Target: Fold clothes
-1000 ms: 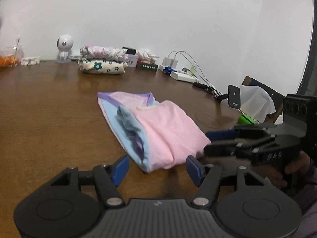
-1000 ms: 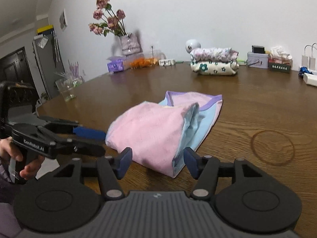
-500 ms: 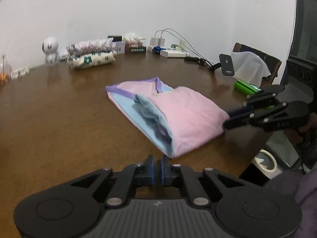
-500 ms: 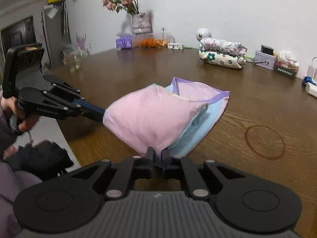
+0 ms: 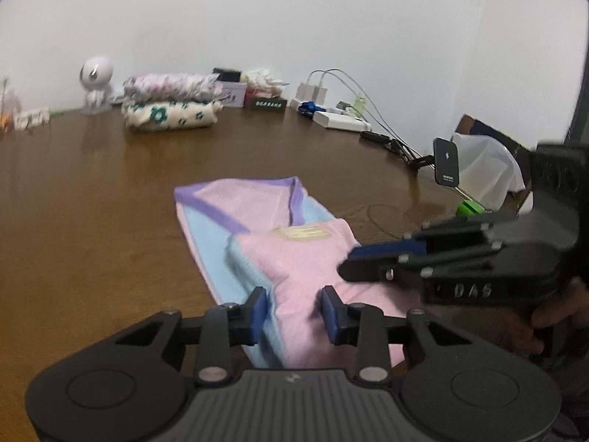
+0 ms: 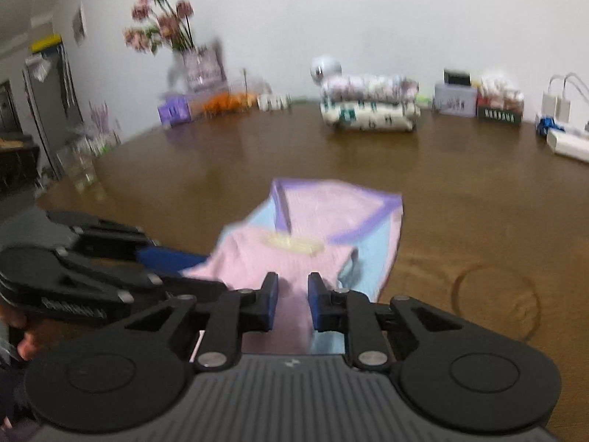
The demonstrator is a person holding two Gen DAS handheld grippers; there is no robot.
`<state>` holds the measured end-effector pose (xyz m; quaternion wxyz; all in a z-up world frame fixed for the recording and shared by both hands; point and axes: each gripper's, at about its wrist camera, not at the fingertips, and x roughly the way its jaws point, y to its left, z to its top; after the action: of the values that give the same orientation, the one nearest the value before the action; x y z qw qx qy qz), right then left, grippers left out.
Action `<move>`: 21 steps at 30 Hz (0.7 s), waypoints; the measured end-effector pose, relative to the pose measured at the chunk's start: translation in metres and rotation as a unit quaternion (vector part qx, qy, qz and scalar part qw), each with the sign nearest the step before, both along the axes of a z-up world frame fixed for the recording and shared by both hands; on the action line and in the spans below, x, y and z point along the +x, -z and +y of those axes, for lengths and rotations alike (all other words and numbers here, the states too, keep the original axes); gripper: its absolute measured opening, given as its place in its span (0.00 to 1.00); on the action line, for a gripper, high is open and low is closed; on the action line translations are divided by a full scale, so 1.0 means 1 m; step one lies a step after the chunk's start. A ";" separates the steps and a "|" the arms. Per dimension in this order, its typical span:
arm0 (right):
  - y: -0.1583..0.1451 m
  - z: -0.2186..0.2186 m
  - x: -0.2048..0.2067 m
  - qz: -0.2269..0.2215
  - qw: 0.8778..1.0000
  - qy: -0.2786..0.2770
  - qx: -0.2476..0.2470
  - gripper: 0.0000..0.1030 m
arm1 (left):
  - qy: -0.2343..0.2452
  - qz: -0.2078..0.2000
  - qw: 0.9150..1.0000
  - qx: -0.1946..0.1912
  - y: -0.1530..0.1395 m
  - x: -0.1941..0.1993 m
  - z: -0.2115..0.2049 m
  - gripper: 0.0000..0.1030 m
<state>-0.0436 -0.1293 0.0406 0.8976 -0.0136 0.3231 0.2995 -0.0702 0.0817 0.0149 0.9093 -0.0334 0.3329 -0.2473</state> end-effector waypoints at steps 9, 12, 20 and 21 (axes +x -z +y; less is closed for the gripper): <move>0.010 0.000 -0.014 -0.006 1.000 0.002 0.004 0.17 | 0.003 -0.007 0.999 -0.031 0.010 -0.012 0.011 0.30; 0.006 -0.001 -0.012 -0.002 1.000 0.005 0.006 0.19 | 0.002 0.009 0.999 -0.039 0.004 -0.009 0.014 0.33; -0.035 -0.029 0.047 -0.026 0.997 0.075 0.018 0.50 | -0.101 0.009 0.994 -0.036 -0.029 0.077 0.040 0.57; -0.032 -0.028 0.062 -0.015 0.996 0.082 0.015 0.50 | -0.105 0.016 0.994 -0.031 -0.028 0.091 0.039 0.57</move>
<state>0.0180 -0.1569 0.0723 0.9241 0.0222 0.3049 0.2293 0.0210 0.1205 0.0429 0.9234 -0.1001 0.3341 -0.1599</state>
